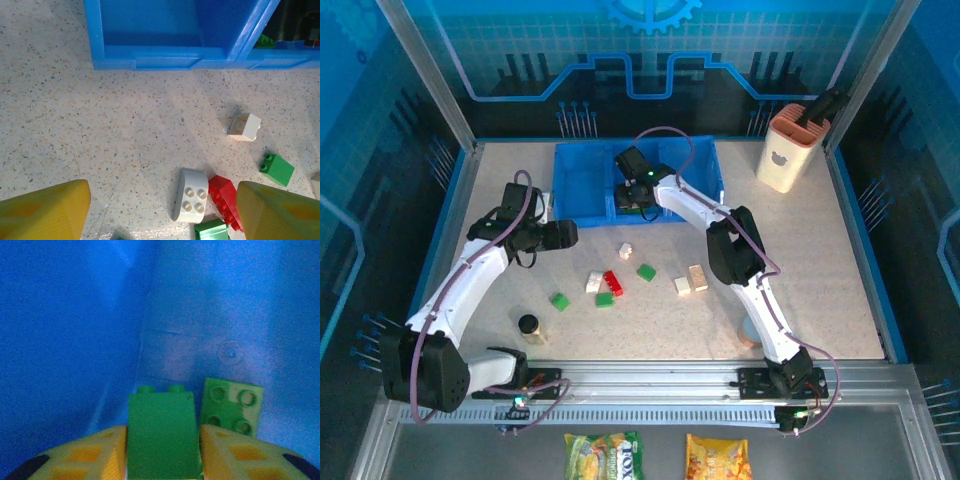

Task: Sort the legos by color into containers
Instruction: Place the lego in the container.

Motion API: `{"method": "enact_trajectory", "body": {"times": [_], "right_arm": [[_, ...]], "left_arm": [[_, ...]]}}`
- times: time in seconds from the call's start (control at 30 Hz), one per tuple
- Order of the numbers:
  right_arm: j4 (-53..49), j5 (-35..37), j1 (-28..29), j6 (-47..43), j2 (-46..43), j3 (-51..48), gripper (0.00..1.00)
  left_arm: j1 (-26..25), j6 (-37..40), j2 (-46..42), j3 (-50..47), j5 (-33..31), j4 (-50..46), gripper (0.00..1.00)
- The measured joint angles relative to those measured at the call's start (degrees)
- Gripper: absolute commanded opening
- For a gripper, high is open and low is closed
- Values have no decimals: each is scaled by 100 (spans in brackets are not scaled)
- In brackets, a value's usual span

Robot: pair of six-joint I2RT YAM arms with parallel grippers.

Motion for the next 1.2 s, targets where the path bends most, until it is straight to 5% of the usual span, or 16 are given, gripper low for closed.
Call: {"method": "enact_trajectory", "body": {"times": [0.57,1.2], "right_arm": [[170,-17,4,13,-892,-861,46],[540,-129,22,17,-3178,-3464,46]], "left_arm": [[0,0,7,0,105,0,77],[-153,-24,380,-2,426,-105,76]]}}
